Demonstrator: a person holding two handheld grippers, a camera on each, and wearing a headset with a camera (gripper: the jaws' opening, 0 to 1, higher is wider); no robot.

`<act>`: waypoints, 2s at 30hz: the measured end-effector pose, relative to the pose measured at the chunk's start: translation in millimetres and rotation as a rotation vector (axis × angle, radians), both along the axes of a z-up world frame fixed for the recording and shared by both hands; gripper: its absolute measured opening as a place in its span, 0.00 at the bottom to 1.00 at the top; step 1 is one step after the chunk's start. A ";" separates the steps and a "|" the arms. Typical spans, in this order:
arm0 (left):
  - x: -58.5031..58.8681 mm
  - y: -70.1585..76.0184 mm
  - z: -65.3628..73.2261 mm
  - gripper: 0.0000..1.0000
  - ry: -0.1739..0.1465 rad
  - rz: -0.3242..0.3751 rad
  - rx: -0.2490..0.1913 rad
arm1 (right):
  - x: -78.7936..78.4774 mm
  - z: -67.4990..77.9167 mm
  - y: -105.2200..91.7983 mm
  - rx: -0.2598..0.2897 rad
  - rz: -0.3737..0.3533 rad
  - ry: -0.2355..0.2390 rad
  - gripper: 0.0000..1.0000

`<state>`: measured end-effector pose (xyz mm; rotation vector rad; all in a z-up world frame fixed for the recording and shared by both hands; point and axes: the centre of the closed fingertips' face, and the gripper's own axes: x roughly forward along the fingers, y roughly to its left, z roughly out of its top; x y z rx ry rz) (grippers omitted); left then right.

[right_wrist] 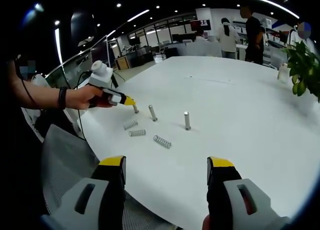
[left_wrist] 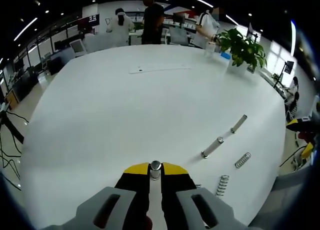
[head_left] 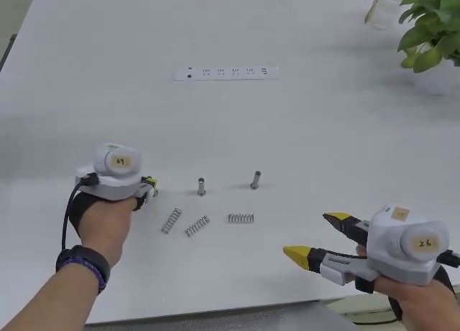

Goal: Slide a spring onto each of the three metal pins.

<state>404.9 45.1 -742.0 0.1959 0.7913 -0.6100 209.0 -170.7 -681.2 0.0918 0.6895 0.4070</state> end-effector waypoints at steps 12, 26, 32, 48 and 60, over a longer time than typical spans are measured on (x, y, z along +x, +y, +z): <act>-2.0 -0.7 -0.2 0.00 -0.019 -0.033 0.018 | 0.2 0.2 1.8 -0.001 0.005 -0.001 0.65; -0.3 -1.3 -1.2 0.00 -0.026 -0.032 0.025 | -0.5 -0.2 1.3 -0.007 0.009 0.002 0.65; -0.5 -1.1 -2.9 0.00 -0.016 -0.031 0.021 | -0.1 -0.4 0.5 -0.008 0.008 0.002 0.65; -9.8 0.0 -9.8 0.15 0.026 -0.028 0.008 | 2.9 -0.5 0.7 -0.005 0.010 -0.001 0.65; -18.8 7.1 -4.7 0.24 0.040 -0.026 -0.013 | 3.0 0.3 2.0 -0.007 0.015 -0.002 0.65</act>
